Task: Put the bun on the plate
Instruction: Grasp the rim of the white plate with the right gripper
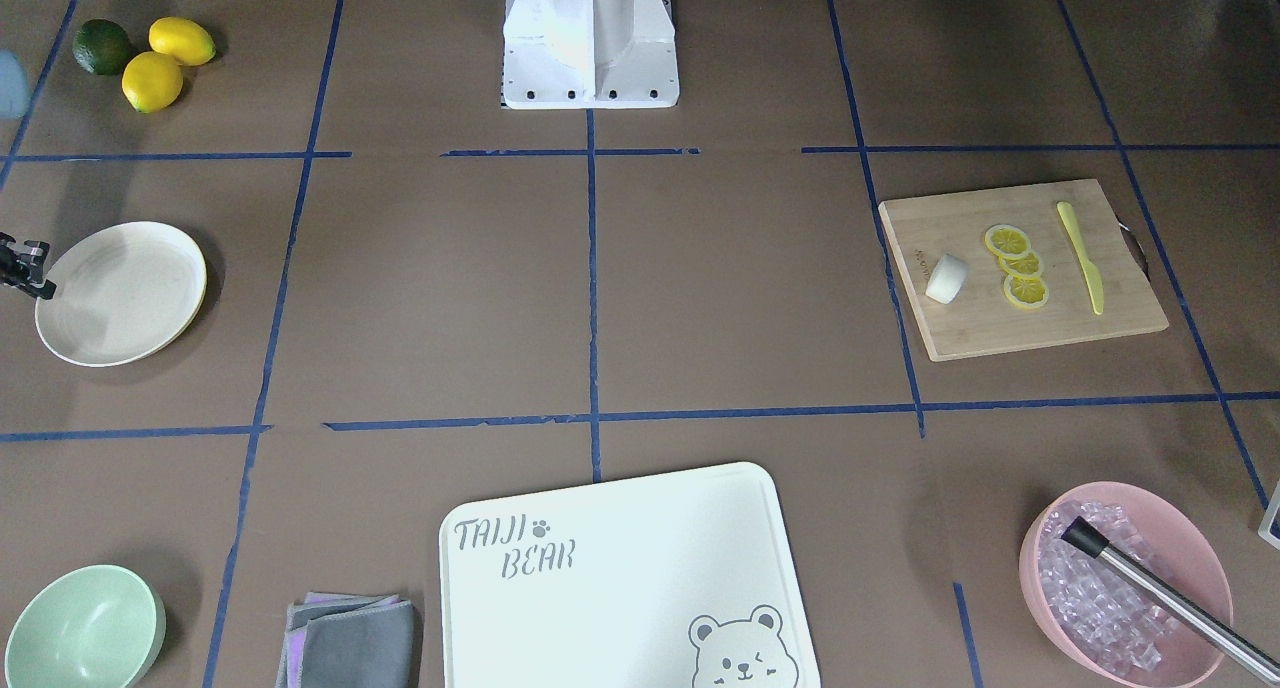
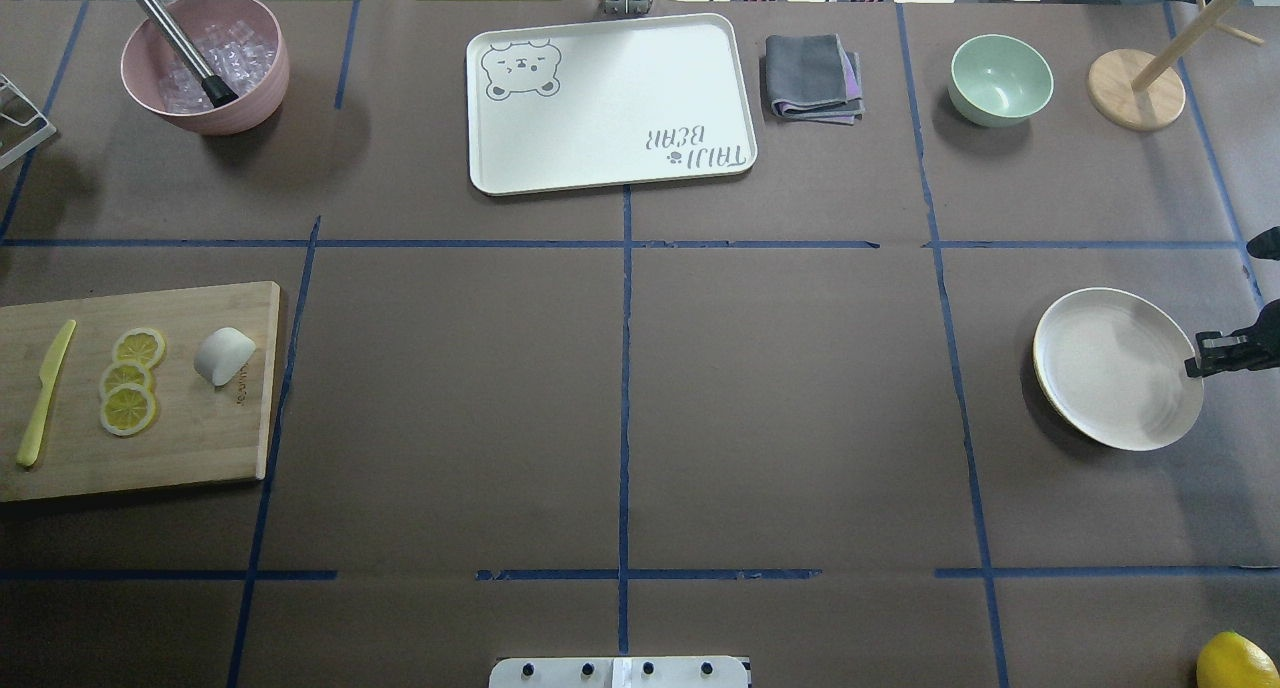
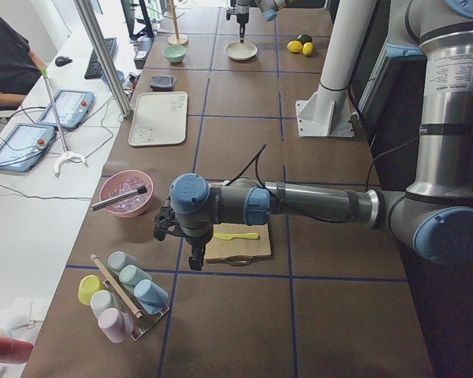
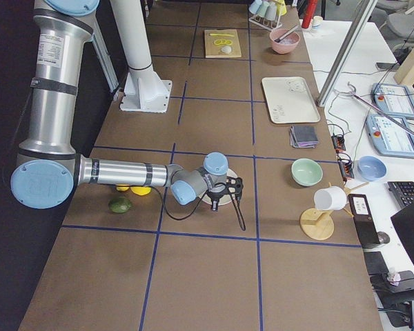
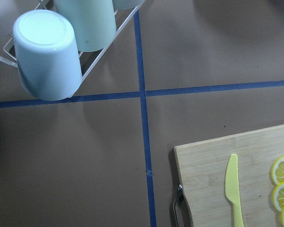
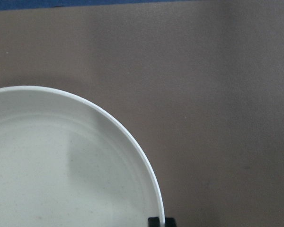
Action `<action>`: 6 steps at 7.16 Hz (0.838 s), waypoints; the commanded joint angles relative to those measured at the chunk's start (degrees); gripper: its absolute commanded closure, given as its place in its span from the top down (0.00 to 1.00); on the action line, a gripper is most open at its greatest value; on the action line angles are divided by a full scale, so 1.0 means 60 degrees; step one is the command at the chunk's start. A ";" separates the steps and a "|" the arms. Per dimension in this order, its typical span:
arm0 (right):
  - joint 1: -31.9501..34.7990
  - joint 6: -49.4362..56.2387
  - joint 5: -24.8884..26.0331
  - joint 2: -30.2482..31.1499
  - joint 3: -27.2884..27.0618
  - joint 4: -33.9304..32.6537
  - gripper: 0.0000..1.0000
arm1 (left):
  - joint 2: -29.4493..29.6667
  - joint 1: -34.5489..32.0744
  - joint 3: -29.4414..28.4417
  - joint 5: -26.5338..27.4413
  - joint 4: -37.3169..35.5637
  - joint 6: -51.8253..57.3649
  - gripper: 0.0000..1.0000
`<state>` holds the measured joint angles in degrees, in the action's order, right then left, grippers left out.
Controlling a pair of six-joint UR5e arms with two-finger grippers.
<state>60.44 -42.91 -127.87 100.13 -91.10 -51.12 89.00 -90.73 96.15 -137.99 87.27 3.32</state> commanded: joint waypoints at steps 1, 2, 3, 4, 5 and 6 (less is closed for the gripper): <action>0.0194 -0.0041 -0.0612 0.0099 -0.0152 0.0505 0.00 | 0.0006 0.0005 0.0015 0.0000 0.0000 -0.0011 1.00; 0.0906 -0.0331 -0.1473 0.0099 -0.0414 0.0653 0.00 | 0.0020 -0.0010 0.0044 0.0000 0.0000 -0.0026 1.00; 0.1189 -0.1117 -0.1887 -0.0002 -0.1026 0.0669 0.00 | 0.0006 0.0004 0.0146 0.0000 0.0000 -0.0026 1.00; 0.1163 -0.2387 -0.1906 -0.0366 -0.1525 0.0655 0.00 | -0.0009 -0.0010 0.0161 0.0000 -0.0014 -0.0040 1.00; 0.1047 -0.3734 -0.1921 -0.1182 -0.1530 0.0669 0.00 | 0.0005 -0.0010 0.0162 0.0000 0.0000 -0.0041 1.00; 0.0364 -0.5024 -0.1863 -0.2002 -0.1545 0.0684 0.00 | -0.0009 -0.0010 0.0162 0.0000 0.0000 -0.0041 1.00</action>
<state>65.85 -63.48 -139.11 93.73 -99.81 -47.13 89.00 -90.78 97.07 -137.99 87.25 3.09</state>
